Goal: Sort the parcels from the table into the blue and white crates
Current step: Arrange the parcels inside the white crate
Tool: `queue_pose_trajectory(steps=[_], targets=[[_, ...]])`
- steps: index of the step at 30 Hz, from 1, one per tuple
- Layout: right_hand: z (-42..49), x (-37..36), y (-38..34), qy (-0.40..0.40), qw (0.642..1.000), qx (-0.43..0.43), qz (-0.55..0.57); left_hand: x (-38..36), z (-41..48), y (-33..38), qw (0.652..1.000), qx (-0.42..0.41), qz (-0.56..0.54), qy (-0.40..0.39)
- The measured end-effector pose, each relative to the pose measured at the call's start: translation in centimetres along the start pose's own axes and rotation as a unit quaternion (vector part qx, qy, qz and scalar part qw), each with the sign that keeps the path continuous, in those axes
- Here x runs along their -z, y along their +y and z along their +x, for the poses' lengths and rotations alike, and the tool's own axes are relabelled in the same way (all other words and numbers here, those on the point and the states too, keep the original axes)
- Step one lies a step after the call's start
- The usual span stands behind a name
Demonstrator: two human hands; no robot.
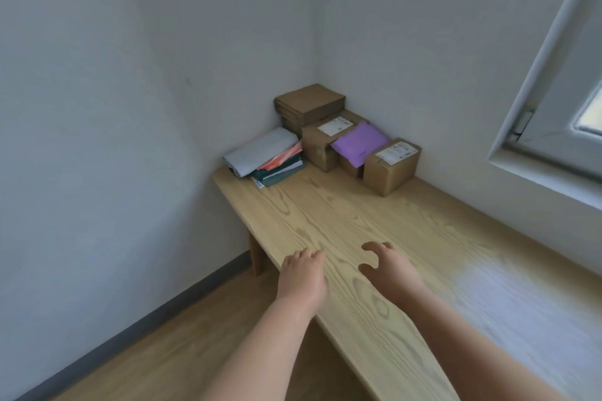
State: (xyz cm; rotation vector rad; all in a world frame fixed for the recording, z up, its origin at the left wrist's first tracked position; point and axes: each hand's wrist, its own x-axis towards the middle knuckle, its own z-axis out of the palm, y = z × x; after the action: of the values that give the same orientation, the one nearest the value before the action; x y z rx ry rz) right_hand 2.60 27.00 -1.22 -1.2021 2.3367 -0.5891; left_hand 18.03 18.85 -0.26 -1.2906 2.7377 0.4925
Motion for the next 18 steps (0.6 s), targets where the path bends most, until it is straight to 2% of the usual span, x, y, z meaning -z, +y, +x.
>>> queue_pose_trajectory(steps=[12, 18], targets=[[15.3, 2.6, -2.2, 0.055, 0.997, -0.047, 0.022, 5.5, 18.7, -1.7, 0.997, -0.068, 0.030, -0.005], [23.4, 2.2, -2.3, 0.089, 0.989, -0.120, 0.000, 5.9, 29.4, -3.8, 0.991, -0.126, 0.027, -0.033]])
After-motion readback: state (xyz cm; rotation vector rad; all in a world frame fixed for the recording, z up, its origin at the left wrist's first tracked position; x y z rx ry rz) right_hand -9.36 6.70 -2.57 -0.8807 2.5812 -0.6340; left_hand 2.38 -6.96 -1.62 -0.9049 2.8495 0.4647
